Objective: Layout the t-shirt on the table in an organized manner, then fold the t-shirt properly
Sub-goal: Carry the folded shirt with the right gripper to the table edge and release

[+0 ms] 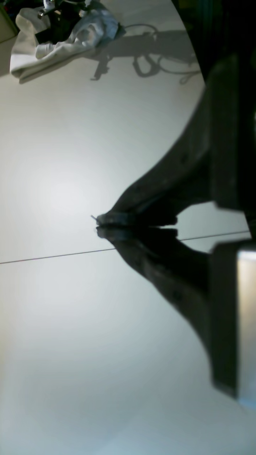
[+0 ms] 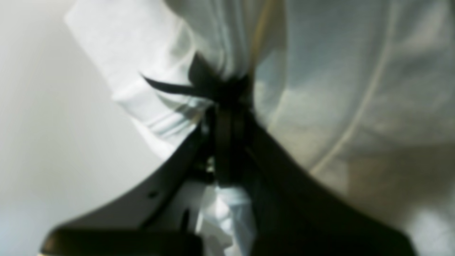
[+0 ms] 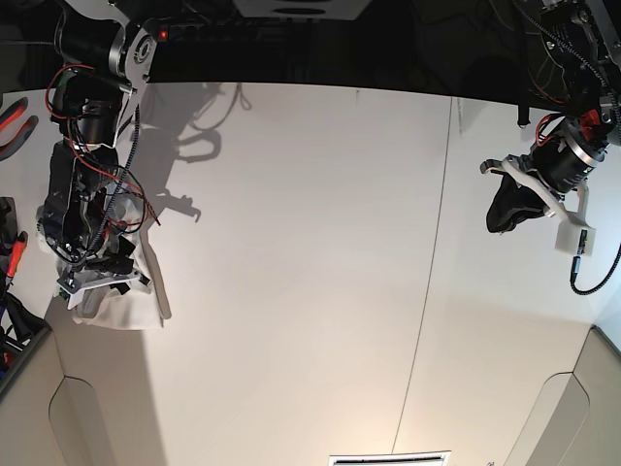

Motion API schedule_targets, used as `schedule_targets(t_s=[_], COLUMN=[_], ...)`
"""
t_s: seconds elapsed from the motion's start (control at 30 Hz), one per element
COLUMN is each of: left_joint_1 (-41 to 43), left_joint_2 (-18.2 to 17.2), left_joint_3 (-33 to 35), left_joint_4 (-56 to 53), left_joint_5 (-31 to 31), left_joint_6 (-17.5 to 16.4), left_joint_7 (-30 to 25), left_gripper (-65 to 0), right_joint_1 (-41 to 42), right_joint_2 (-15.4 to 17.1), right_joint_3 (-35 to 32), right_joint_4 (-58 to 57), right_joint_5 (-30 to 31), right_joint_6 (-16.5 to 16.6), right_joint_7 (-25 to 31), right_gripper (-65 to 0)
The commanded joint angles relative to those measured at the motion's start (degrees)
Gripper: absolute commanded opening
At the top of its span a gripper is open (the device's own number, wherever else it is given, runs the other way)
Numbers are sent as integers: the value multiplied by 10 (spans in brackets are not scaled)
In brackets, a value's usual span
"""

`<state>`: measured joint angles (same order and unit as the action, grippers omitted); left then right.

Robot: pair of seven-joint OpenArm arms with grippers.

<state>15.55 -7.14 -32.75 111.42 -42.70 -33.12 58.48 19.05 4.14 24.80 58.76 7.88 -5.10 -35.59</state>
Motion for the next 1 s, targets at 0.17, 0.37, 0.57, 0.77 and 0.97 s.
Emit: schedule_targets(t_s=[0.17, 0.37, 0.57, 0.77, 0.97], left_joint_1=[-3, -3, -3, -3, -1], left_joint_2=[-5, -5, -5, -5, -5], left_joint_3=[-2, -2, -2, -2, -2], left_joint_4=[10, 10, 10, 10, 10], left_joint_5=[-28, -29, -29, -23, -7], left_joint_6=[-8, -8, -8, -9, -10], left_joint_7=[-13, -13, -36, -38, -38], left_gripper=[-650, -650, -650, -650, -650], right_joint_1=[31, 46, 43, 5, -85], right_joint_2=[4, 4, 5, 6, 7], right_joint_3=[11, 9, -17, -65, -134], right_joint_4=[2, 116, 269, 378, 475], right_joint_5=[-16, 1, 16, 39, 83], right_joint_6=[-10, 31, 97, 121, 164], right_joint_7=[-13, -14, -43, -69, -97], right_gripper=[-650, -650, -650, -650, -650])
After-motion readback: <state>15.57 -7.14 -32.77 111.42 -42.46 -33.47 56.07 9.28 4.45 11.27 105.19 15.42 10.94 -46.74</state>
